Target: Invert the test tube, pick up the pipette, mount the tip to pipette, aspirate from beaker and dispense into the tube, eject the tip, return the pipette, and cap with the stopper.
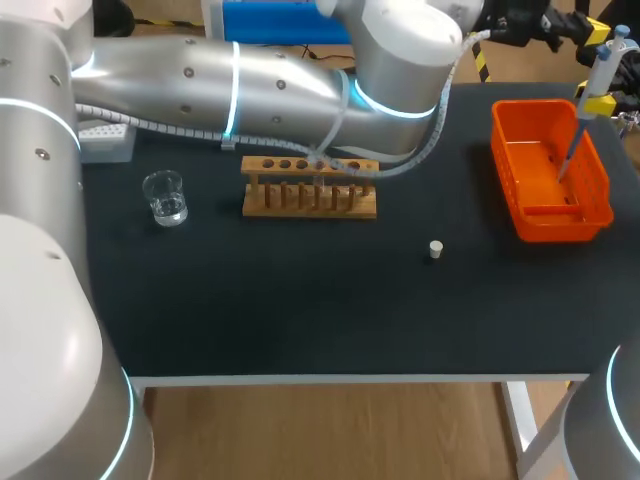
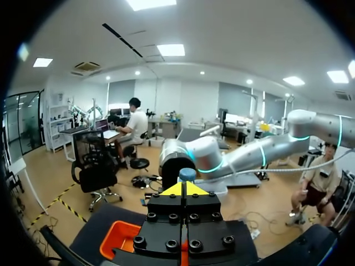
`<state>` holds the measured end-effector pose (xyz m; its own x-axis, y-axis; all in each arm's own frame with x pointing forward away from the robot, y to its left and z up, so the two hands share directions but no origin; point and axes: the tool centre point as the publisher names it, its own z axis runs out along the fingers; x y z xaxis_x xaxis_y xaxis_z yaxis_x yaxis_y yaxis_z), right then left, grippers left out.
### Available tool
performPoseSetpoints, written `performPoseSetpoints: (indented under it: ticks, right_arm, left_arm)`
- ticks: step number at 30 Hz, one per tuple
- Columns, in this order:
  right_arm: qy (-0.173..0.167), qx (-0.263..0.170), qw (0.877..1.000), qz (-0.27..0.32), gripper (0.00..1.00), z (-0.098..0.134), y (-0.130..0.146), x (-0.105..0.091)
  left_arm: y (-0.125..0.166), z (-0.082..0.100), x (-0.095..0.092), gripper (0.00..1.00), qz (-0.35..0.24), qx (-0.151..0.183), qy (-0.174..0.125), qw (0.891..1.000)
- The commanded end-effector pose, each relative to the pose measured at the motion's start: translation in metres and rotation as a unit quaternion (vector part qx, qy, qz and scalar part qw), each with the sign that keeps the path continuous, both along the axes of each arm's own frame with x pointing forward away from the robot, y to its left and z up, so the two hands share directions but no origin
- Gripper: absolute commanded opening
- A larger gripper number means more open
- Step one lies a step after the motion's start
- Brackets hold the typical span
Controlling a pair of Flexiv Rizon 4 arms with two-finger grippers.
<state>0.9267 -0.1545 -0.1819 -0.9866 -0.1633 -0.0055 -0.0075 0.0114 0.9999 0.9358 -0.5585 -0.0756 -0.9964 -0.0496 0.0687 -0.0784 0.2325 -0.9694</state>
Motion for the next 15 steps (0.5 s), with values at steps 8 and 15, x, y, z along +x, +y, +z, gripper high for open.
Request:
performPoseSetpoints:
  ticks: [8, 15]
  right_arm:
    - [0.000, -0.001, 1.000, 0.002, 0.00, 0.000, -0.001, 0.001]
    - [0.000, -0.001, 1.000, 0.002, 0.00, 0.000, -0.001, 0.001]
  left_arm:
    - [-0.002, -0.011, -0.002, 0.00, -0.002, -0.014, 0.004, 1.000]
    - [-0.005, -0.018, -0.002, 0.00, -0.004, -0.004, 0.013, 1.000]
